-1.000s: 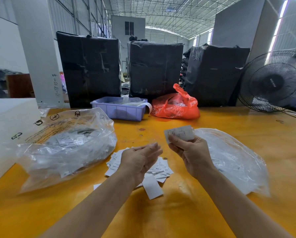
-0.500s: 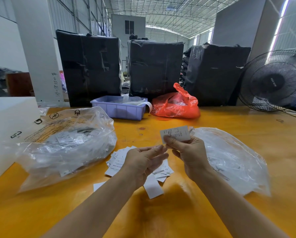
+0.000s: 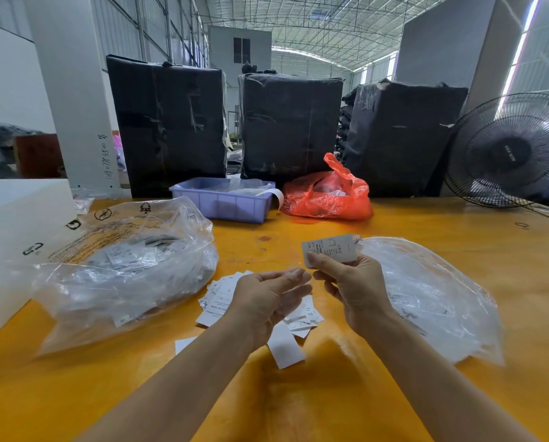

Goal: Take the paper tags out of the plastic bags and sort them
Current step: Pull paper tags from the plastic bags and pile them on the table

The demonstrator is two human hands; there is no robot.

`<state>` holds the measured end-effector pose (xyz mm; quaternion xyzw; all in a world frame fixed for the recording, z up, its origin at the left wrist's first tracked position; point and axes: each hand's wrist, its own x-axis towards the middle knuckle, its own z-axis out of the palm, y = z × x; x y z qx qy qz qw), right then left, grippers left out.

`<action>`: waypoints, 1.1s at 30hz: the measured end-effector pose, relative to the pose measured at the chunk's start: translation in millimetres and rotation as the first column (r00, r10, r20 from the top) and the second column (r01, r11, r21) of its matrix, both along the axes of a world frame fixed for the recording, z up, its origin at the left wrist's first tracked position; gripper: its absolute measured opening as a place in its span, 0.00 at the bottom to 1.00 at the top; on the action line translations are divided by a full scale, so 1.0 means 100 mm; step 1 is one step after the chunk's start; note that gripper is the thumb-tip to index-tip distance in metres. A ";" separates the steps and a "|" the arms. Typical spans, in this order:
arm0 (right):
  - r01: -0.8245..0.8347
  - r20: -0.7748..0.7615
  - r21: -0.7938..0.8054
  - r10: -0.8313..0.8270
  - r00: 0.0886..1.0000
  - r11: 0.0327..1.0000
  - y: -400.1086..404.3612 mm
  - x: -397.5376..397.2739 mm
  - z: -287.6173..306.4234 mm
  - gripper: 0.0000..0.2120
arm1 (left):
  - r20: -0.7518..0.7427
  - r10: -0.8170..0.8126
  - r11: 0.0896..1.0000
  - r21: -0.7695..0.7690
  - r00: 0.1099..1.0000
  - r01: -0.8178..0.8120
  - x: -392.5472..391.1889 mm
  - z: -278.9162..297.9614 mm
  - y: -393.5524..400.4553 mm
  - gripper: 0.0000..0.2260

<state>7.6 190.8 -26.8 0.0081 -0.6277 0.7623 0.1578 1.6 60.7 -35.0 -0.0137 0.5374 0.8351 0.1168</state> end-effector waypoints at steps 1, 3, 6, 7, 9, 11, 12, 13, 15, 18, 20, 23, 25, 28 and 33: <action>-0.012 0.002 0.013 0.012 1.000 1.000 -0.01 0.00 -0.01 0.04 | -0.004 0.002 1.000 -0.003 1.000 -0.002 0.00 0.00 0.00 0.19; -0.022 0.003 0.017 0.022 1.000 1.000 -0.02 0.00 -0.02 0.04 | -0.009 0.004 1.000 -0.005 1.000 -0.004 0.01 0.01 0.00 0.22; -0.005 0.003 0.004 0.005 1.000 1.000 -0.02 -0.01 -0.02 0.04 | -0.007 0.001 1.000 -0.014 1.000 -0.001 0.01 0.01 0.00 0.18; -0.002 0.002 -0.001 0.002 1.000 1.000 -0.02 -0.01 -0.02 0.04 | -0.008 0.000 1.000 -0.022 1.000 0.000 0.01 0.00 0.00 0.16; -0.008 0.003 -0.001 0.008 1.000 1.000 -0.02 -0.01 -0.02 0.04 | -0.007 -0.002 1.000 -0.031 1.000 0.002 0.00 0.00 0.00 0.15; -0.020 0.003 0.003 0.020 1.000 1.000 -0.02 -0.01 -0.02 0.04 | -0.008 0.002 0.999 -0.034 1.000 -0.002 -0.01 -0.01 0.00 0.15; -0.026 0.002 0.002 0.026 1.000 1.000 -0.02 -0.01 -0.02 0.04 | -0.010 0.004 0.999 -0.033 1.000 -0.005 -0.01 -0.01 0.00 0.15; -0.031 0.001 -0.002 0.031 1.000 1.000 -0.02 -0.01 -0.02 0.04 | -0.012 0.007 0.999 -0.032 1.000 -0.007 -0.01 -0.02 0.01 0.15; -0.035 0.005 -0.013 0.035 0.999 0.999 -0.02 0.00 -0.01 0.04 | -0.015 0.006 0.999 -0.034 1.000 -0.006 -0.01 -0.02 0.01 0.14; -0.036 0.039 -0.001 0.036 0.999 0.999 -0.01 -0.02 -0.01 0.04 | -0.015 0.005 0.999 -0.045 1.000 -0.006 -0.01 -0.01 0.01 0.13; -0.053 0.092 0.018 0.051 0.995 0.998 0.00 -0.04 -0.03 0.03 | -0.012 0.016 0.999 -0.048 1.000 -0.017 -0.01 -0.01 0.01 0.14; -0.109 0.177 0.053 0.098 0.979 0.993 0.02 -0.07 -0.04 0.05 | -0.009 0.051 0.997 -0.054 0.999 -0.051 -0.01 -0.01 0.00 0.15; -0.143 0.220 0.086 0.122 0.968 0.986 0.03 -0.08 -0.04 0.07 | -0.007 0.068 0.996 -0.058 0.998 -0.068 -0.02 -0.02 -0.02 0.16; -0.196 0.265 0.231 0.132 0.955 0.953 0.06 -0.08 -0.03 0.01 | -0.010 0.070 0.994 -0.084 0.997 -0.071 -0.04 -0.04 -0.03 0.14; -0.320 0.327 0.367 0.201 0.923 0.873 0.10 -0.06 0.00 0.03 | -0.051 0.074 0.980 -0.180 0.996 -0.082 -0.06 -0.08 -0.03 0.12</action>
